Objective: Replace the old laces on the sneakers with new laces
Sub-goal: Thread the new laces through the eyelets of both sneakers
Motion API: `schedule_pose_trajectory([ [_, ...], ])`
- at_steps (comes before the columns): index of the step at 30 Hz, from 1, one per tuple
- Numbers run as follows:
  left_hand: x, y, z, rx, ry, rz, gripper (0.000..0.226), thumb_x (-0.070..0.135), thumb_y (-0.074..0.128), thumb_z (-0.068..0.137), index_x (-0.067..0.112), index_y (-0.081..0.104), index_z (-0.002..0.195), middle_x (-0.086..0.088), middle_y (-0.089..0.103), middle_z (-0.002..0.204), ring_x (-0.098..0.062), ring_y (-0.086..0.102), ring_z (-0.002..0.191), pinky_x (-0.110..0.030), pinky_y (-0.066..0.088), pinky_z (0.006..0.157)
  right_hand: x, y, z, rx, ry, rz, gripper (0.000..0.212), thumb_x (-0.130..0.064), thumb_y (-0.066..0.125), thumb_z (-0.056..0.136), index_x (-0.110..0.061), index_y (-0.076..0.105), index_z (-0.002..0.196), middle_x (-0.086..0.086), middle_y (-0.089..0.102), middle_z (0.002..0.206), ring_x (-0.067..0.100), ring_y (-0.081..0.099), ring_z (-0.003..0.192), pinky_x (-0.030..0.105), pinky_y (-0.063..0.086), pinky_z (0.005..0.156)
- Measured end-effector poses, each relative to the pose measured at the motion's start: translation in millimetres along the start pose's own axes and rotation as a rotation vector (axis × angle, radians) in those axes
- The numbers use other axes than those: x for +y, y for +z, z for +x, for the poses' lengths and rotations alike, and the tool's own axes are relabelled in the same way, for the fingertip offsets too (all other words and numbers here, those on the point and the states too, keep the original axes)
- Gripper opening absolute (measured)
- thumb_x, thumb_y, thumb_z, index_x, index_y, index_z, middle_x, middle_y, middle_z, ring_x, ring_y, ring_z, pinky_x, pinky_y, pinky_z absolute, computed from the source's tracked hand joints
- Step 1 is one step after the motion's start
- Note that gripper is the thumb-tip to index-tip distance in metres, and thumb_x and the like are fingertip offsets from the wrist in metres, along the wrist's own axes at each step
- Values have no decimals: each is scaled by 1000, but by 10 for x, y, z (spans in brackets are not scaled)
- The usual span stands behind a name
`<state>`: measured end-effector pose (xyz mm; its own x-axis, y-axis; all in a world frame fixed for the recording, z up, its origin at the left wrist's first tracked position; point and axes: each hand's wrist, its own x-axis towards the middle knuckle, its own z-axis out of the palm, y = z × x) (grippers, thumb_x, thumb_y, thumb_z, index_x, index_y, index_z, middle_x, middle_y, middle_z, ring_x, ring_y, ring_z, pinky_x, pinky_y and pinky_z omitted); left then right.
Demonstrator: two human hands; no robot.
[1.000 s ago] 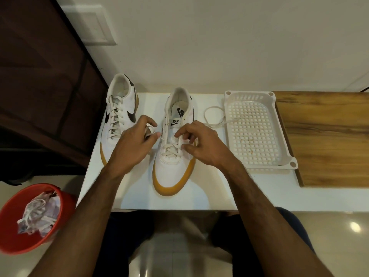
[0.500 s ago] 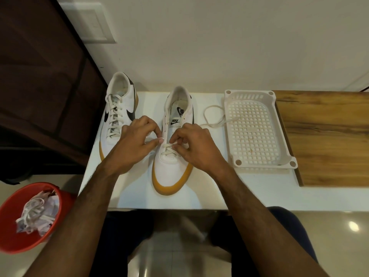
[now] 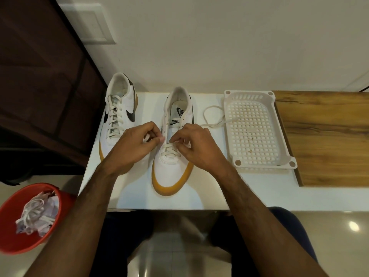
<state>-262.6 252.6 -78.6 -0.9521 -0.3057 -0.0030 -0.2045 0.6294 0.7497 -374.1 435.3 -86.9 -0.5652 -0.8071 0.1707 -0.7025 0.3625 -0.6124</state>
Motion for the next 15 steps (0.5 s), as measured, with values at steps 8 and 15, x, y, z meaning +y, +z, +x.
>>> schedule_pose_trajectory([
  [8, 81, 77, 21, -54, -75, -38, 8, 22, 61, 99, 20, 63, 92, 6, 67, 85, -15, 60, 82, -34, 47, 76, -73, 76, 24, -10, 123, -22, 13, -33, 70, 91, -28, 75, 102, -14, 50, 79, 8, 50, 82, 41, 46, 83],
  [15, 32, 90, 19, -149, -209, -303, 16, 23, 58, 102, 11, 62, 94, 9, 65, 79, -7, 60, 78, -26, 47, 79, -145, 96, -8, 12, 152, -89, 14, -28, 61, 94, -22, 73, 96, -12, 50, 81, 13, 52, 85, 40, 41, 82],
])
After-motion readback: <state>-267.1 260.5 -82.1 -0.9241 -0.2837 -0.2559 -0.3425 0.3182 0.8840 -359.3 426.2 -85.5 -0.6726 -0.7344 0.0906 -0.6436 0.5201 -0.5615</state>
